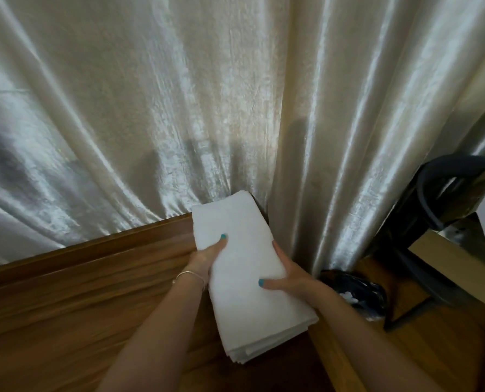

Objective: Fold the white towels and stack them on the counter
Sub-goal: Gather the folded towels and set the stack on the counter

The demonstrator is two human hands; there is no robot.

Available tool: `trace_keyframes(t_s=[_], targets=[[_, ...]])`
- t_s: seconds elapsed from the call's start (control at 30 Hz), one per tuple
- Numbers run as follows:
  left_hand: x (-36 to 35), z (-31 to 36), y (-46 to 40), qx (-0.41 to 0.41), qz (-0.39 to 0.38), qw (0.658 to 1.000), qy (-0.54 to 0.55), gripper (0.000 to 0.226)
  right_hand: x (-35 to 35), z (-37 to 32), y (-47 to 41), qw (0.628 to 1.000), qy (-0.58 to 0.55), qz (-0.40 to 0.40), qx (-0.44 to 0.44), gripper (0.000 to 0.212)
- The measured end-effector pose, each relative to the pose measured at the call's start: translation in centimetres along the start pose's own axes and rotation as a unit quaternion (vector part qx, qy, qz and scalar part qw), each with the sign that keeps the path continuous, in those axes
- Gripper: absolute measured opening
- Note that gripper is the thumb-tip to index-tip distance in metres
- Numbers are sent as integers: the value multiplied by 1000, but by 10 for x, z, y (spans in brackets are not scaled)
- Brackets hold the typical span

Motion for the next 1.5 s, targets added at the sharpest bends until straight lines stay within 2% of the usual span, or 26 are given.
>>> trace_keyframes(t_s=[0.1, 0.23, 0.33, 0.43, 0.5, 0.53, 0.57, 0.6, 0.63, 0.67, 0.73, 0.77, 0.87, 0.93, 1.1, 1.27, 1.33, 1.4, 1.43, 1.5], targets=[[2, 2, -5, -18, 84, 996, -26, 38, -9, 5, 0, 999, 46, -7, -9, 113], [1, 5, -17, -39, 92, 994, -47, 61, -10, 4, -2, 999, 49, 0, -6, 110], [-1, 2, -20, -50, 152, 985, -65, 57, -5, 0, -6, 998, 66, -9, -6, 110], [-5, 2, -24, -37, 143, 986, -83, 64, -4, -5, -6, 998, 58, -29, -18, 111], [-6, 4, -23, -36, 197, 968, -152, 77, -6, -11, -5, 995, 94, -32, -20, 114], [-7, 10, -15, -73, 268, 933, -230, 84, -6, -17, -6, 987, 160, -8, -12, 113], [-11, 18, -4, -151, 342, 874, -310, 87, -7, -24, -7, 966, 256, 32, 4, 109], [-18, 27, 7, -247, 384, 812, -364, 85, -10, -34, -7, 934, 349, 67, 31, 101], [-27, 36, 12, -338, 382, 758, -407, 79, -18, -42, -9, 904, 415, 85, 62, 92], [-36, 42, 14, -387, 350, 716, -464, 74, -28, -46, -9, 878, 462, 85, 92, 85], [-45, 46, -4, -377, 257, 674, -580, 75, -50, -44, -9, 837, 529, 73, 120, 78], [-44, 45, -14, -348, 222, 665, -622, 76, -57, -36, -10, 834, 538, 61, 105, 74], [-34, 37, -37, -290, 186, 685, -642, 79, -62, -22, -12, 827, 547, 65, 111, 68], [-32, 34, -43, -306, 199, 696, -618, 79, -59, -23, -13, 820, 556, 79, 114, 67], [-33, 31, -48, -340, 213, 696, -595, 75, -63, -15, -18, 802, 577, 103, 119, 69], [-33, 31, -45, -349, 222, 692, -592, 76, -63, -18, -22, 814, 564, 96, 102, 68], [-35, 32, -43, -342, 208, 694, -598, 83, -61, -21, -19, 821, 559, 78, 88, 68], [-31, 34, -44, -316, 173, 705, -611, 80, -63, -24, -17, 823, 559, 70, 73, 66], [-30, 40, -43, -304, 161, 688, -639, 74, -64, -26, -17, 831, 551, 53, 59, 66], [-26, 52, -34, -305, 132, 656, -678, 63, -61, -42, -18, 817, 565, 76, 83, 72]])
Point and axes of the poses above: each hand's wrist, its own y-axis away from the middle knuckle, its own x-axis out of the back of the hand, z = x × y, the point moved 3 cm from there along -y, towards the middle knuckle, and after that the axes turned 13 degrees about x, right-handed, at the moved point
